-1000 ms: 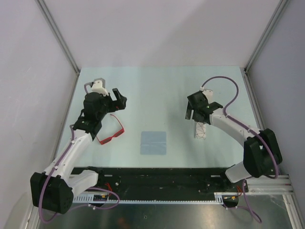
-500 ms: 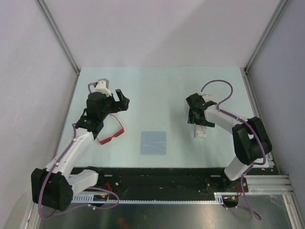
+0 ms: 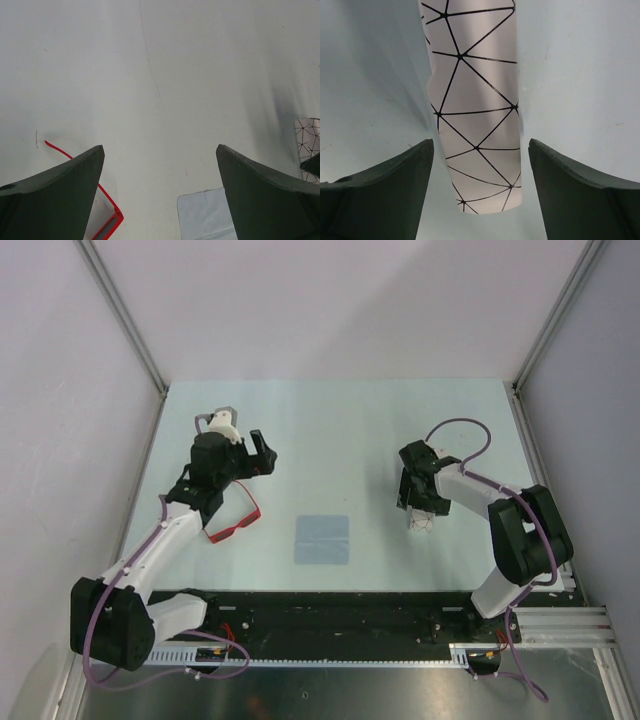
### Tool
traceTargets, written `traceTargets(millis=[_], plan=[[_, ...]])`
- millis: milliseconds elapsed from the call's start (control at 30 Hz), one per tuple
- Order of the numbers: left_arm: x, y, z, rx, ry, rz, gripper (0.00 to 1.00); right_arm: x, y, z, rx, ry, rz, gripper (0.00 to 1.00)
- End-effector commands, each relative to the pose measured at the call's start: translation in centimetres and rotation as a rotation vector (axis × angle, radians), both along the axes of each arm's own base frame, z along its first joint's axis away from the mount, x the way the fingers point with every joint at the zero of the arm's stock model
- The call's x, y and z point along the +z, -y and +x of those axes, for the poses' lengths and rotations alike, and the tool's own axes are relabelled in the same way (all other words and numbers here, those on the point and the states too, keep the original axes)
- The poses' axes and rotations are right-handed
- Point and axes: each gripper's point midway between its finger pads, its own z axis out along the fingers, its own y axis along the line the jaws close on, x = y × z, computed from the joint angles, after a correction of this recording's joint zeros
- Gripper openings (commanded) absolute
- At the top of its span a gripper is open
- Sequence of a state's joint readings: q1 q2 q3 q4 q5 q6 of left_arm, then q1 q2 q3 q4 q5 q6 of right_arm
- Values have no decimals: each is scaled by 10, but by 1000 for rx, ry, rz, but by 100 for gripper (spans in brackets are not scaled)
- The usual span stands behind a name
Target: Organize the sunglasses
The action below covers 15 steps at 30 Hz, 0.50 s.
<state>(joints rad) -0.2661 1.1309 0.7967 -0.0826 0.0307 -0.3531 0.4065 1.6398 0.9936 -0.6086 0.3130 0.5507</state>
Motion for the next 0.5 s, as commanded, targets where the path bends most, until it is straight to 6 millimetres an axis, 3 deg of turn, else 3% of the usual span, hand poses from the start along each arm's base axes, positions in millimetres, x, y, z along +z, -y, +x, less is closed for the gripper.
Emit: traceTargets(millis=[0, 267, 367, 467], plan=[[15, 5, 8, -14, 55, 3, 100, 5, -1, 3, 0, 29, 31, 75], [16, 5, 10, -8, 57, 0, 100, 6, 2, 3, 11, 35, 11, 50], [17, 5, 10, -8, 59, -4, 100, 11, -4, 8, 32, 61, 37, 45], [20, 9, 9, -25, 62, -17, 100, 28, -15, 14, 62, 118, 99, 43]])
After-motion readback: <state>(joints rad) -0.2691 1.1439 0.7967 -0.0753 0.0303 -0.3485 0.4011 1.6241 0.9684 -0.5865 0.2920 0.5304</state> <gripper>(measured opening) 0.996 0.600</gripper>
